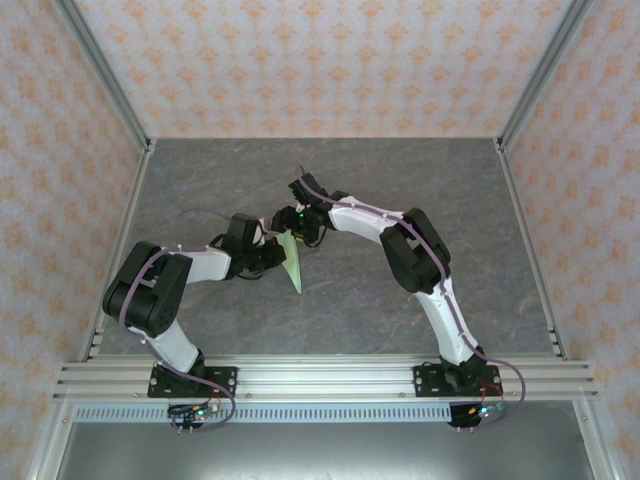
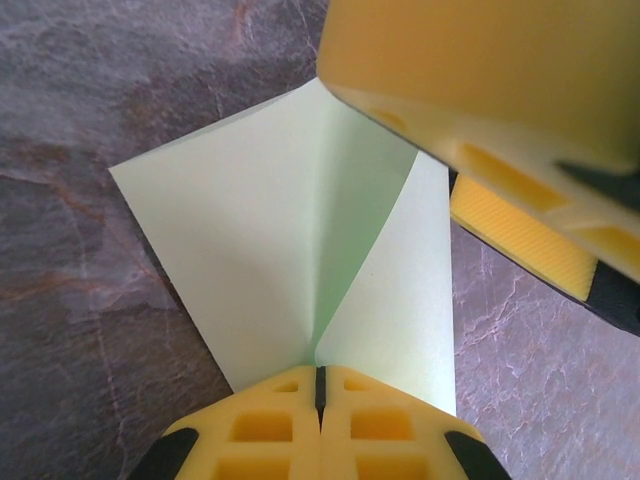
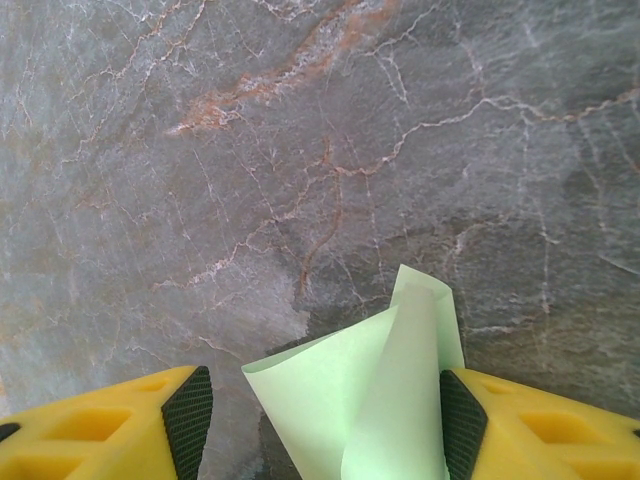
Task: Fold a paper plane with a square sheet of paper (fold left side to right side)
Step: Fold the wing for the fifth time at the center of the table.
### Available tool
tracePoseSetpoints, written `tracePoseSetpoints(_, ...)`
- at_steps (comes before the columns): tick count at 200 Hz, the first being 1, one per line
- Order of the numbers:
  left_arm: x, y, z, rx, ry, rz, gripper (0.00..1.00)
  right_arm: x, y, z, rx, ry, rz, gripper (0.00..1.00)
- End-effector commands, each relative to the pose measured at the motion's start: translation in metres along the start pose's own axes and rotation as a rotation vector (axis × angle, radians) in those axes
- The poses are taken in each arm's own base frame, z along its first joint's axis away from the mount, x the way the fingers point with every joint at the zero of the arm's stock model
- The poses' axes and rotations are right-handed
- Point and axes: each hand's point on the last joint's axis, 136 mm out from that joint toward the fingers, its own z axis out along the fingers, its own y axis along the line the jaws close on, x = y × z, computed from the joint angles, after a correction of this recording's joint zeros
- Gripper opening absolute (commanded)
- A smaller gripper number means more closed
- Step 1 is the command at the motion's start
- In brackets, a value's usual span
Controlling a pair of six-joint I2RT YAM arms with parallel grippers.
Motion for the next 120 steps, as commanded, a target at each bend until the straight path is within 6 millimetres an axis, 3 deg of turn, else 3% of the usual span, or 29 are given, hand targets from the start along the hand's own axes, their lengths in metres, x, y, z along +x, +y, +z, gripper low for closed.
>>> tracePoseSetpoints(1,0.006,0.010,0.000,-0.011,0.008,-0.005,0.00,0.022,-0.021,0.019,0.075,0.072,0.006,0.65)
tracePoseSetpoints(21,0.009,0.014,0.000,-0.022,0.011,-0.009,0.00,0.009,-0.005,0.007,0.023,0.034,-0.018,0.66)
tracePoseSetpoints(47,0.012,0.018,0.001,-0.030,0.014,-0.015,0.00,-0.014,0.016,-0.027,-0.035,-0.048,-0.055,0.69)
tracePoseSetpoints(67,0.014,0.019,0.001,-0.030,0.014,-0.019,0.00,-0.022,0.021,-0.054,-0.044,-0.094,-0.083,0.72)
tracePoseSetpoints(95,0.014,0.020,0.001,-0.032,0.010,-0.020,0.00,-0.010,0.010,-0.076,-0.034,-0.108,-0.084,0.70)
tracePoseSetpoints(120,0.013,0.017,-0.001,-0.022,0.006,-0.016,0.00,0.020,0.003,-0.086,-0.072,-0.042,-0.074,0.50)
